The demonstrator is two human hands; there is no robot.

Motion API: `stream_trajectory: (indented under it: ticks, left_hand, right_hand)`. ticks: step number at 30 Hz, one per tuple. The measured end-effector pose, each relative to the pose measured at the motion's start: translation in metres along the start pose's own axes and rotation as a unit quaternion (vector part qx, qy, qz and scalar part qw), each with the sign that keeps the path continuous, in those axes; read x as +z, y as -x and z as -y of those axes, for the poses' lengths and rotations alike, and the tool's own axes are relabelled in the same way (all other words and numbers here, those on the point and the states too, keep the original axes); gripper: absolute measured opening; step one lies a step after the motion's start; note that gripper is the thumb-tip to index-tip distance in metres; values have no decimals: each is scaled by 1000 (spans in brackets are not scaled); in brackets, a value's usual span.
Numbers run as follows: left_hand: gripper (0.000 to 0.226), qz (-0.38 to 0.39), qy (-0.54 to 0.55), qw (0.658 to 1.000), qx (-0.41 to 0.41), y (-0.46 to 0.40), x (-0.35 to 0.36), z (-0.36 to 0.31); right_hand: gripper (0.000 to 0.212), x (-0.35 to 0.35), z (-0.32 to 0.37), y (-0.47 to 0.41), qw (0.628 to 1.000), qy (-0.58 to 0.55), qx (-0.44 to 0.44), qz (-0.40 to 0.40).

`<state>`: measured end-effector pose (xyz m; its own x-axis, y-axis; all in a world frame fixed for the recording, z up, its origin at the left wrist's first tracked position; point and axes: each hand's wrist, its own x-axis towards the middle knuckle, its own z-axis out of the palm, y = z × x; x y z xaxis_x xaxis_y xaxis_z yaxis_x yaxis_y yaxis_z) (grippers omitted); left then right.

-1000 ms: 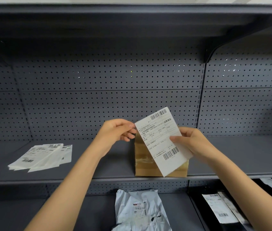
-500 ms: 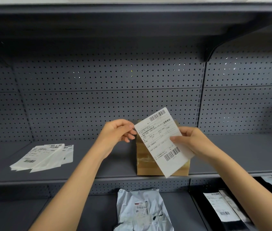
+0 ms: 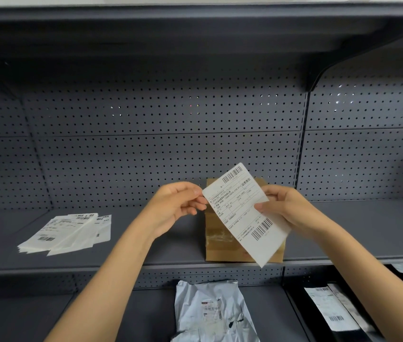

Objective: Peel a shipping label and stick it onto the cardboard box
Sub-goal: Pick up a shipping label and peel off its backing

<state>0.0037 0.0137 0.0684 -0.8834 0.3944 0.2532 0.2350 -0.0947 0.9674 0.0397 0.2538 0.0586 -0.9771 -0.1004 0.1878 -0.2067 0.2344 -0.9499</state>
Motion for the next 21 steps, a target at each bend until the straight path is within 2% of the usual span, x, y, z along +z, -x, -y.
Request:
stream_trajectory:
  ticks: [6, 12, 15, 18, 21]
  left_hand:
    - [20, -14, 91, 996, -11, -2, 7, 5]
    - [21, -20, 112, 993, -14, -3, 10, 8]
    - [22, -18, 127, 992, -10, -4, 13, 7]
    - [22, -17, 159, 987, 2, -5, 18, 6]
    - [23, -30, 186, 982, 32, -8, 24, 2]
  right_hand:
    - [28, 0, 2, -4, 1000, -22, -12, -8]
    - [28, -1, 2, -7, 1000, -6, -16, -13]
    - [33, 1, 4, -9, 999, 27, -25, -20]
    - [46, 6, 9, -13, 997, 62, -34, -40]
    - [60, 16, 15, -15, 982, 147, -53, -102]
